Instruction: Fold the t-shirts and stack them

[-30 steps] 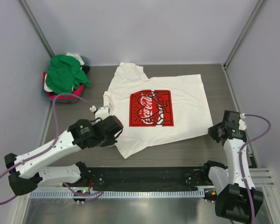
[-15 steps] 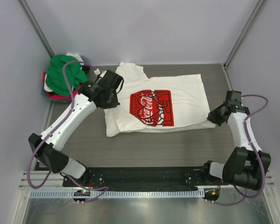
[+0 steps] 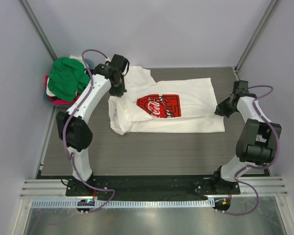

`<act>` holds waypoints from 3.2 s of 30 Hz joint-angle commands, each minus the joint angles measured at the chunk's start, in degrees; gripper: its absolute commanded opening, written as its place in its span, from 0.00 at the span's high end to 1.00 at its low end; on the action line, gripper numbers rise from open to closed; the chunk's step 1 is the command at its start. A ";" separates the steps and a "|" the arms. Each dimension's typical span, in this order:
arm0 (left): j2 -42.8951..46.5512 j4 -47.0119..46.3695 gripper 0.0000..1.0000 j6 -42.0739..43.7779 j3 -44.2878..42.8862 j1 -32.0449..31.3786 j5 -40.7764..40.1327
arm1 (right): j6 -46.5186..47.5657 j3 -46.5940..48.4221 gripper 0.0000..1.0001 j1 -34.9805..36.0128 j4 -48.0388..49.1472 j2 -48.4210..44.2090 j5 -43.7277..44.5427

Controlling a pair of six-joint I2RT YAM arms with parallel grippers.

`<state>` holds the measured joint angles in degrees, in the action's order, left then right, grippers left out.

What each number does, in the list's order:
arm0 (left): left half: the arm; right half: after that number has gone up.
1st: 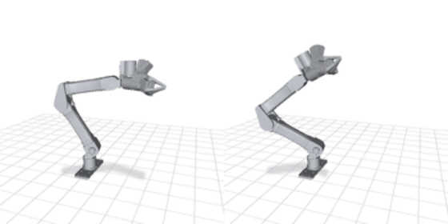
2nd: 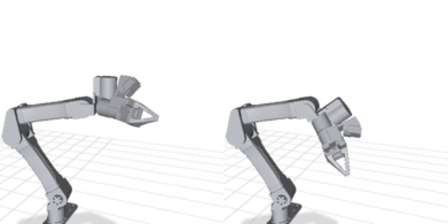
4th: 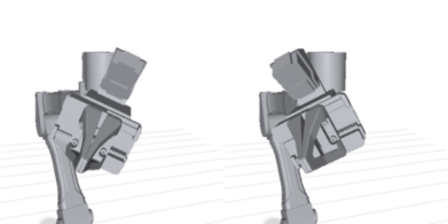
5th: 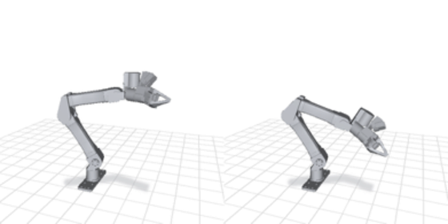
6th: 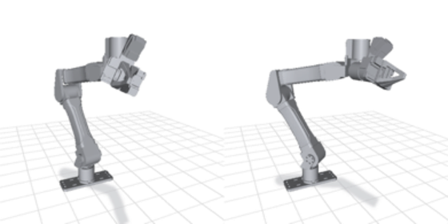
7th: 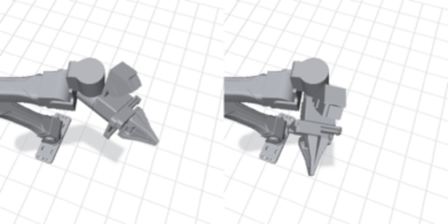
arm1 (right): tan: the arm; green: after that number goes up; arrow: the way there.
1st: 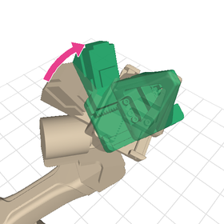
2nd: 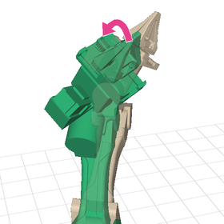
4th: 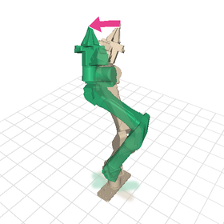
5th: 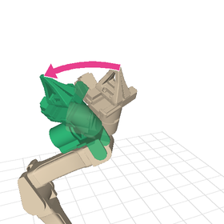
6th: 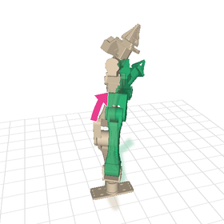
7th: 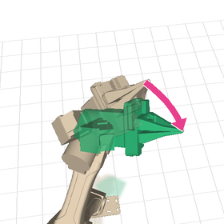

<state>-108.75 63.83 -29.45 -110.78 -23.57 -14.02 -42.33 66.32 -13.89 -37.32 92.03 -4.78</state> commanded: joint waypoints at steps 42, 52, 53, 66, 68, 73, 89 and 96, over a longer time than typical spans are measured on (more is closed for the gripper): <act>23.24 -37.46 0.52 -16.69 59.36 9.51 18.50 | 9.80 -12.80 0.23 0.79 5.94 -7.22 -7.35; 15.50 -42.12 0.67 -16.95 58.22 9.51 16.74 | 9.19 -13.85 0.24 0.44 9.02 -2.56 -6.83; 14.98 -42.30 0.71 -16.95 58.05 9.51 16.48 | 9.19 -13.85 0.24 0.44 9.19 -2.21 -6.65; 24.45 -22.82 1.00 -15.29 47.51 13.45 13.22 | 8.22 -13.50 0.39 0.01 10.16 2.37 -2.70; 25.77 -20.60 0.93 -14.59 47.24 16.96 15.50 | 8.14 -13.59 0.40 -0.17 10.16 2.19 -2.34; 26.92 -19.18 0.81 -13.53 51.97 23.30 22.62 | 8.22 -13.68 0.43 -0.87 9.99 2.10 -2.25; 33.08 -29.99 0.37 -15.19 65.34 27.09 26.50 | 8.75 -15.17 0.51 -1.14 10.95 0.69 -2.52; 26.32 -40.27 0.53 -17.92 67.10 27.00 29.14 | 8.40 -15.35 0.82 -1.14 11.74 1.92 -1.12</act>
<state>-79.88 30.59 -45.84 -43.66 3.70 12.49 -34.09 51.44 -14.81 -27.20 93.30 -8.03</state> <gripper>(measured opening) 0.477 0.215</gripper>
